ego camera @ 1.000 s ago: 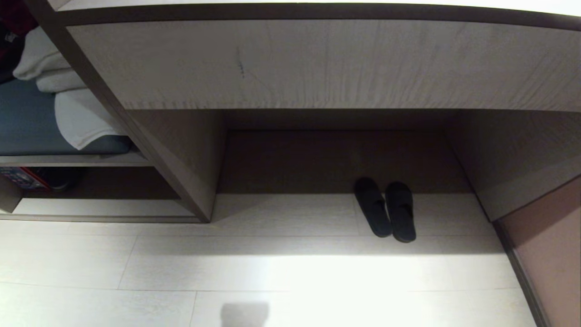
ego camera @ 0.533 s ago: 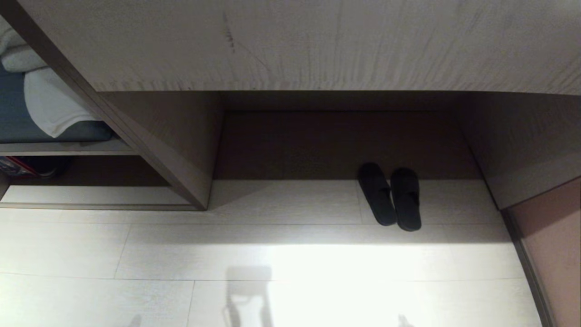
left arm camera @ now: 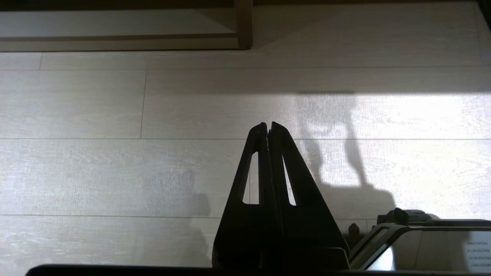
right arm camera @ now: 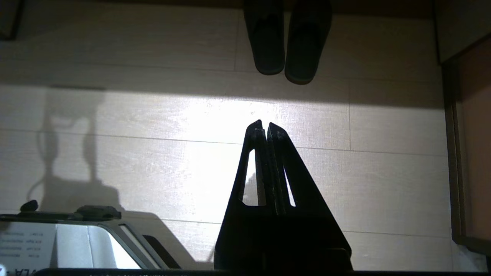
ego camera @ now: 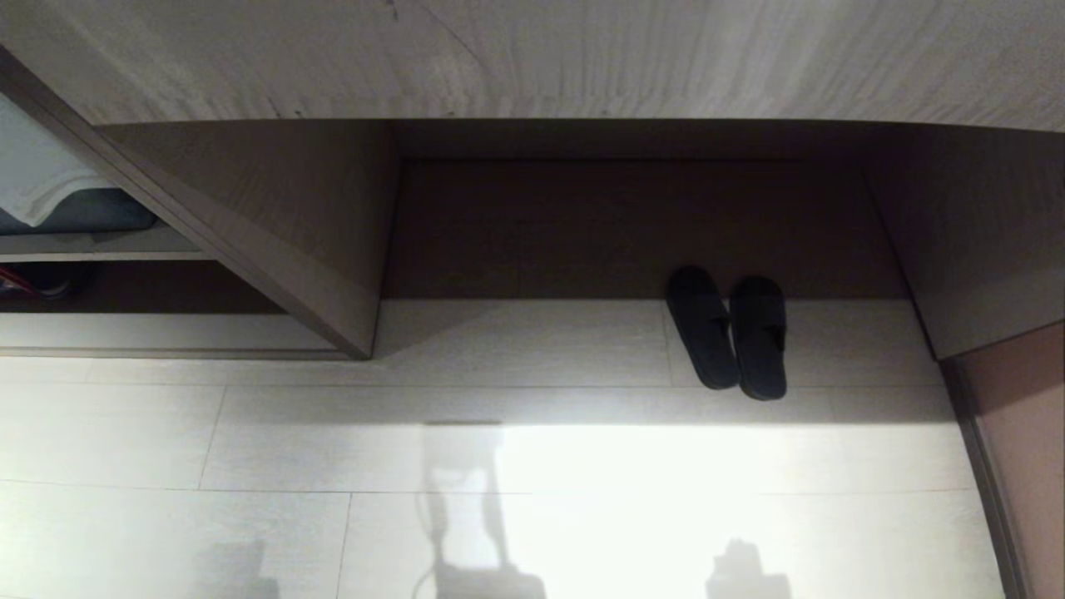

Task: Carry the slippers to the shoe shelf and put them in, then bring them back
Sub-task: Pick up the slippers on the floor

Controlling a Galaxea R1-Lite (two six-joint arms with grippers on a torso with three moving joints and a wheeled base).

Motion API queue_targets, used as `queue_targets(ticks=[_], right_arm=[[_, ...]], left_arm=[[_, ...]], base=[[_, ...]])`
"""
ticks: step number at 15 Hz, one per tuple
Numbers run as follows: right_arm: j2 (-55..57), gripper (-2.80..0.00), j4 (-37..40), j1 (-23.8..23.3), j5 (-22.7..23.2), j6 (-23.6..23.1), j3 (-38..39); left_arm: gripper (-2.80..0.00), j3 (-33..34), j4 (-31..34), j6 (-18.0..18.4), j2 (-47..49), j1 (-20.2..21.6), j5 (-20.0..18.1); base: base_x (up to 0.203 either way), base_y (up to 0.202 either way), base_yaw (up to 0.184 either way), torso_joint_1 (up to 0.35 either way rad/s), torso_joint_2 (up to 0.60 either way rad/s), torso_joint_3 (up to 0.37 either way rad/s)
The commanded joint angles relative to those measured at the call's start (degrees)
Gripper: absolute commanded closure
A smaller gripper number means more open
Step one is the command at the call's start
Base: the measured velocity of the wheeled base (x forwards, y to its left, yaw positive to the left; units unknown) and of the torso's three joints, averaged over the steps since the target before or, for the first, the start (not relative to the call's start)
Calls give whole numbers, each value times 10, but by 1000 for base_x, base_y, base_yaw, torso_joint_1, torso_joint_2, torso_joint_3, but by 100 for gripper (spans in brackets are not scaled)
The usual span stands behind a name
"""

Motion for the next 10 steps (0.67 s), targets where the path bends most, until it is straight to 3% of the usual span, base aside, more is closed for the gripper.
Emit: queue_targets(ticks=[1, 10], right_arm=[[0, 0, 0, 0, 0, 0, 0], [0, 0, 0, 0, 0, 0, 0]], left_arm=[[0, 0, 0, 0, 1, 0, 0], [0, 0, 1, 1, 1, 0, 0]], base=[[0, 0, 0, -6, 2, -190], [0, 0, 0, 3, 1, -200]])
